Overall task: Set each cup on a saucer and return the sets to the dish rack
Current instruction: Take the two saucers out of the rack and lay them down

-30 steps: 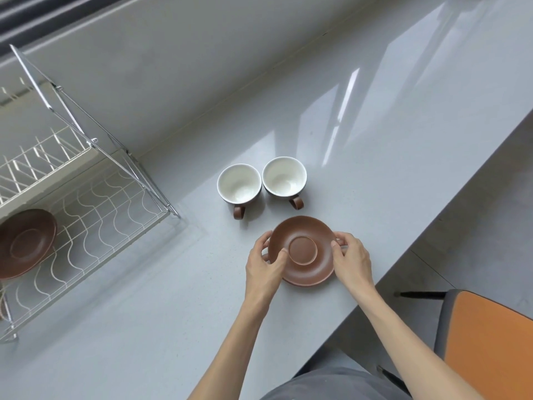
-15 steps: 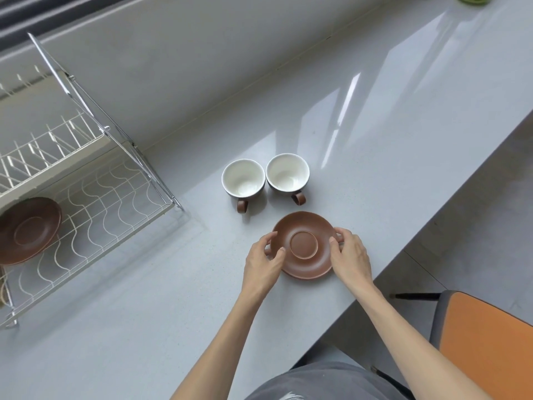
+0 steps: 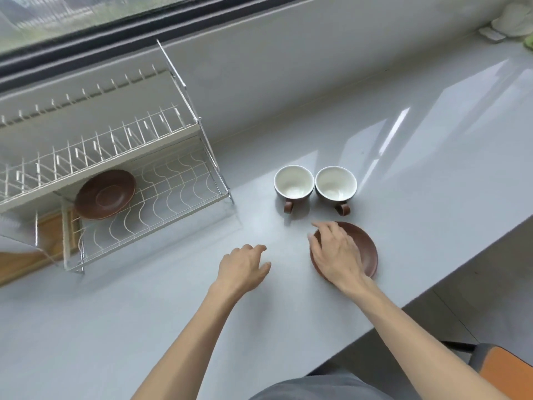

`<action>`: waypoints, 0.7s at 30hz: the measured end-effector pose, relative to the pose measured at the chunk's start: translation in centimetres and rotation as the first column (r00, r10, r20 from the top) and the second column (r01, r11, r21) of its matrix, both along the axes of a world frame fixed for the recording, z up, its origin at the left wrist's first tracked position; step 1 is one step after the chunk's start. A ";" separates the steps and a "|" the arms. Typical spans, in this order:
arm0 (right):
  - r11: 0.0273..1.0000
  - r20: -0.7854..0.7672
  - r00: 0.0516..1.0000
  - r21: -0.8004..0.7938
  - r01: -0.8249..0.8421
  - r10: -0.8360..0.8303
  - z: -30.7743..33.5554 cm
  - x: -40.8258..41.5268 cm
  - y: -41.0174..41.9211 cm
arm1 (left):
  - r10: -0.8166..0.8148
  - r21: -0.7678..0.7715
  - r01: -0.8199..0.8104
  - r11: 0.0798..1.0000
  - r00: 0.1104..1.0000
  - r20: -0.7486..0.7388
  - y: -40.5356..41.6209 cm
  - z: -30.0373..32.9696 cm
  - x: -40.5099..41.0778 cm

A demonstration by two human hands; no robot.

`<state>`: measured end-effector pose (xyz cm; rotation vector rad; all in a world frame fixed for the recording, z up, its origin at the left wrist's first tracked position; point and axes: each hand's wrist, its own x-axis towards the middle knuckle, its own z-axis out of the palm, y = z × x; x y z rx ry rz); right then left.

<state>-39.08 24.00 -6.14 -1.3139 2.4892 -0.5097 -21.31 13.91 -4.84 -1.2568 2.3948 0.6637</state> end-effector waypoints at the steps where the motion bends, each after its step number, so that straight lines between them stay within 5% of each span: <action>1: 0.998 0.000 0.998 0.027 -0.064 0.064 0.3 0.8 -0.9 | -0.009 -0.055 0.011 0.998 0.999 0.033 -0.5 0.2 1.1; 6: 0.947 -0.100 0.943 0.081 -0.310 0.317 2.3 5.2 -5.8 | 0.075 -0.323 -0.041 0.945 0.993 0.095 -2.7 1.7 6.6; 10: 0.910 -0.153 0.898 0.020 -0.414 0.412 5.0 8.7 -9.8 | 0.228 -0.450 -0.200 0.871 0.974 0.009 -4.5 3.8 11.3; 21: 0.807 -0.154 0.803 -0.045 -0.588 0.576 8.9 16.8 -19.1 | 0.539 -0.502 -0.520 0.691 0.833 -0.121 -8.4 6.9 22.1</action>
